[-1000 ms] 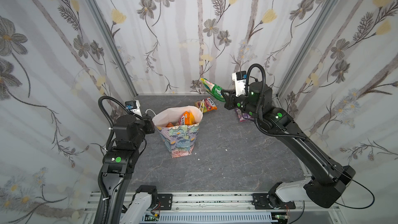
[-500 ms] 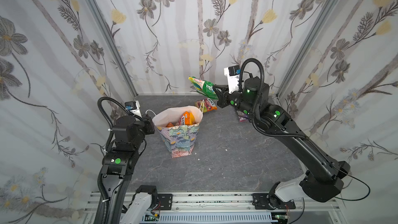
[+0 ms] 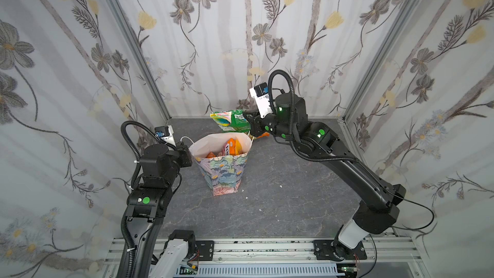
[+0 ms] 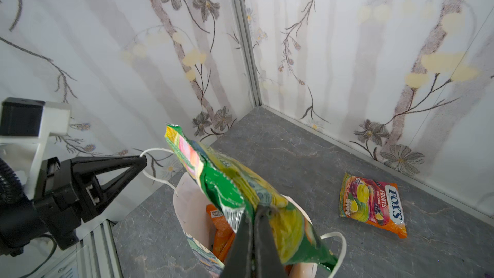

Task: Place the snacks into the paper bag
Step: Place the snack in the paper bag.

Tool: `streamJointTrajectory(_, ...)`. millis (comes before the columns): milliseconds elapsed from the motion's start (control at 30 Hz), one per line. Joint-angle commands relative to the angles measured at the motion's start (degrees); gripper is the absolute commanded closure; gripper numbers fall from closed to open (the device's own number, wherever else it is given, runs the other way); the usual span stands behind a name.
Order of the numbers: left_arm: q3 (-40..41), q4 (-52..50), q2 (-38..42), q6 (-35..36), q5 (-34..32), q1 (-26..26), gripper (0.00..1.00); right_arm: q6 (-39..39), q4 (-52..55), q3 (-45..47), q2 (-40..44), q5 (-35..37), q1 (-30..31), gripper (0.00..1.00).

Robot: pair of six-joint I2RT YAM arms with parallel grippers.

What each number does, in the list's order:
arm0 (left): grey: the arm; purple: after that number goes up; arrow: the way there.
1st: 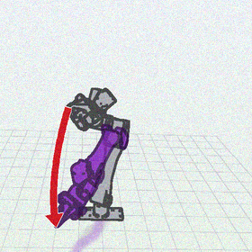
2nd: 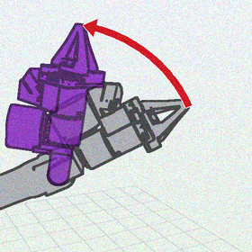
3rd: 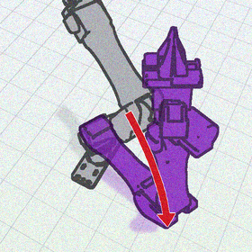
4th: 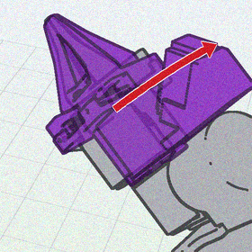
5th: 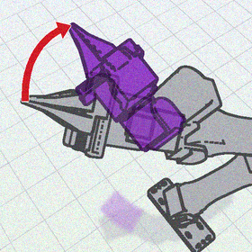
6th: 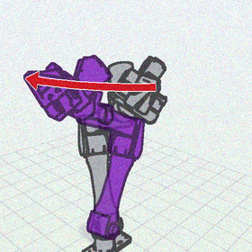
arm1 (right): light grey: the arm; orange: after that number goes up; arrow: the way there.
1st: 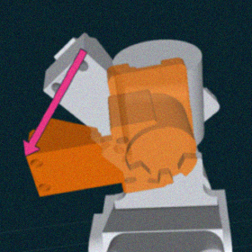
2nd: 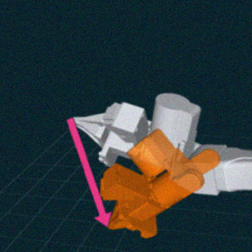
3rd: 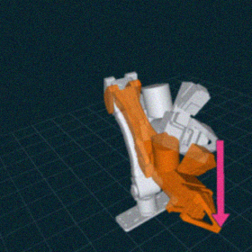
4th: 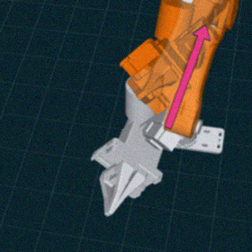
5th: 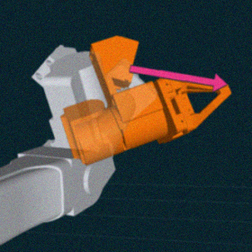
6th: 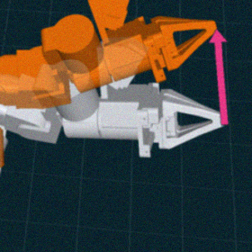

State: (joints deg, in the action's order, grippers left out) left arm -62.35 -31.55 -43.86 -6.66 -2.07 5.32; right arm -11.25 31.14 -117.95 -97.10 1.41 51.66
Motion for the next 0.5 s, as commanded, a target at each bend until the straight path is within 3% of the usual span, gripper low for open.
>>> streamJointTrajectory(0, -0.37, 1.32, -0.44, -0.56, -0.23, 0.04, 0.97, 1.59, 2.49, -2.79, -1.54, -2.25, 0.61, 1.00)
streamJointTrajectory(333, -0.38, 1.25, -0.33, -0.48, -0.61, 0.09, 0.96, 2.44, 7.69, -7.44, -5.68, -5.80, 1.33, 1.00)
streamJointTrajectory(467, -0.28, 1.31, -0.31, -0.60, -0.57, 0.00, 0.96, 2.93, 7.76, -8.21, -6.58, -4.13, 1.86, 1.00)
